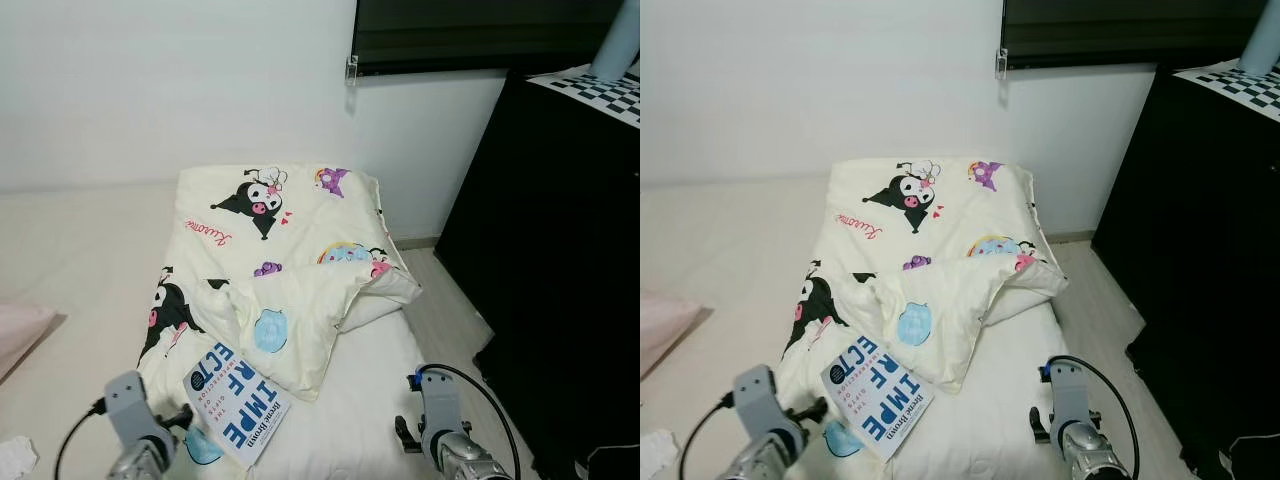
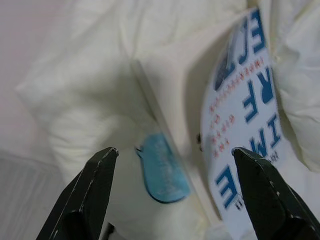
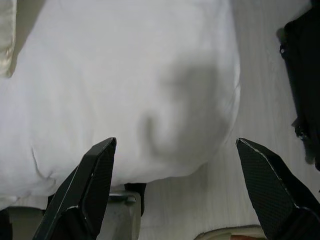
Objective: Clean up the room
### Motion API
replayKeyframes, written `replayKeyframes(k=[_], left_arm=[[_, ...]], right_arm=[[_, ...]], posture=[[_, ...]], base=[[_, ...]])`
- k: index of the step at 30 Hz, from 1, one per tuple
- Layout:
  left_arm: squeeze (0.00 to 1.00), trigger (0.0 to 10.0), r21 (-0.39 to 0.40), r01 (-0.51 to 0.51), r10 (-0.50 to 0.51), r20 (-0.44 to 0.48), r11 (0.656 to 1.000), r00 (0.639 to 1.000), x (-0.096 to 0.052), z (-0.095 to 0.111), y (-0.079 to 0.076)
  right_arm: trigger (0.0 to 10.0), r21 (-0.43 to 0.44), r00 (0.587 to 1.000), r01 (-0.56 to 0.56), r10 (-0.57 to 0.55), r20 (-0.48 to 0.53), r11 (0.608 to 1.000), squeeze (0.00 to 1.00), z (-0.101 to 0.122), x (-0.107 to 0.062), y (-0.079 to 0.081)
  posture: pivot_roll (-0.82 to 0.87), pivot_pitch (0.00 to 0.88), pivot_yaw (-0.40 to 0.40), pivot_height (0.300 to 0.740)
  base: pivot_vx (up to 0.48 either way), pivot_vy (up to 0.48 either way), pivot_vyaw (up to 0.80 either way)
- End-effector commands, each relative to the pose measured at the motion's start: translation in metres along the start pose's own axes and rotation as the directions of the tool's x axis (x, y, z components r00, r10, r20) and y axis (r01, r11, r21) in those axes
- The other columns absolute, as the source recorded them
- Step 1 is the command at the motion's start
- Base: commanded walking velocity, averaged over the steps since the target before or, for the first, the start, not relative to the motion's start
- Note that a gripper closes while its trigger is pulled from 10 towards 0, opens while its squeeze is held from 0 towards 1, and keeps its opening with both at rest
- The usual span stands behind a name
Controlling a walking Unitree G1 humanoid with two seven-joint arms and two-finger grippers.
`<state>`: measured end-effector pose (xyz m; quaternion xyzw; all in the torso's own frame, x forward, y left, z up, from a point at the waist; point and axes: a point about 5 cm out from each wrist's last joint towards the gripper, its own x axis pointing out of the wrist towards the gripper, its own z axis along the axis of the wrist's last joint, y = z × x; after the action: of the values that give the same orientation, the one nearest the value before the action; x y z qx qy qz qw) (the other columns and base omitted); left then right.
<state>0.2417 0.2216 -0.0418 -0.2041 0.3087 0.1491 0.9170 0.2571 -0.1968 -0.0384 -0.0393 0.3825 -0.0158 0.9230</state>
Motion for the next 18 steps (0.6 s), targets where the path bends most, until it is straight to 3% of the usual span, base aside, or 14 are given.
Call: replayKeyframes(k=[1, 7, 18], left_arm=[[0.00, 10.0, -0.022, -0.016, 0.016, -0.029, 1.000, 0.999, -0.002, -0.008, 0.005], [0.00, 10.0, -0.107, 0.006, -0.008, -0.024, 0.994, 1.000, -0.002, -0.012, -0.004], [0.00, 10.0, -0.128, 0.004, -0.006, -0.011, 0.992, 1.000, -0.003, -0.013, -0.002]], right_arm=[[10.0, 0.008, 1.000, 0.008, -0.008, -0.014, 1.000, 0.00, -0.004, -0.001, -0.002], [10.0, 0.013, 1.000, 0.004, -0.004, 0.024, 1.000, 0.00, 0.007, 0.000, -0.004], [10.0, 0.010, 0.999, -0.002, 0.002, 0.042, 1.000, 0.00, 0.010, 0.001, -0.005]], posture=[[-0.09, 0.112, 0.001, 0.695], [-0.11, 0.118, -0.003, 0.675], [-0.12, 0.126, -0.009, 0.650]], base=[[0.000, 0.000, 0.00], [0.000, 0.000, 0.00], [0.000, 0.000, 0.00]])
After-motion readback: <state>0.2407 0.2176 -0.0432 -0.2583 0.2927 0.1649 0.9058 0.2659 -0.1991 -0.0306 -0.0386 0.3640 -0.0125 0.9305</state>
